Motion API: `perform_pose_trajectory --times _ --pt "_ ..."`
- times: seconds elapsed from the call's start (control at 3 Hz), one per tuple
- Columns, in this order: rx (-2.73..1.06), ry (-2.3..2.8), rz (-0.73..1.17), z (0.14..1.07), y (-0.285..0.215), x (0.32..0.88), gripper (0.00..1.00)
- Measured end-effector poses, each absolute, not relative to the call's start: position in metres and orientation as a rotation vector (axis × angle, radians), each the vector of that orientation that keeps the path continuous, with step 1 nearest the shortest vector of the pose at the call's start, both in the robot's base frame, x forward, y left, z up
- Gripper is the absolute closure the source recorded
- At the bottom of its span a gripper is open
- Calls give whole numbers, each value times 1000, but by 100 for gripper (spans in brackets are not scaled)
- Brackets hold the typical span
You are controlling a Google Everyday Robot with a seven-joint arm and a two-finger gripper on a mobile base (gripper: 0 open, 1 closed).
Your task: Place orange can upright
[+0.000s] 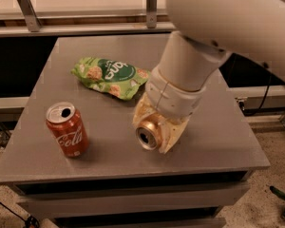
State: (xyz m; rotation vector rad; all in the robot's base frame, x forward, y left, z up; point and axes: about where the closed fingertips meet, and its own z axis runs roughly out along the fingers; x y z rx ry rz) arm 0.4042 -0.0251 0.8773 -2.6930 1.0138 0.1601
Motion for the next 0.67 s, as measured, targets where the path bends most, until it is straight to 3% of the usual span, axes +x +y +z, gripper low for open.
perform_pose_trajectory --times 0.67 --pt "-2154 1294 505 867 -88 442 100"
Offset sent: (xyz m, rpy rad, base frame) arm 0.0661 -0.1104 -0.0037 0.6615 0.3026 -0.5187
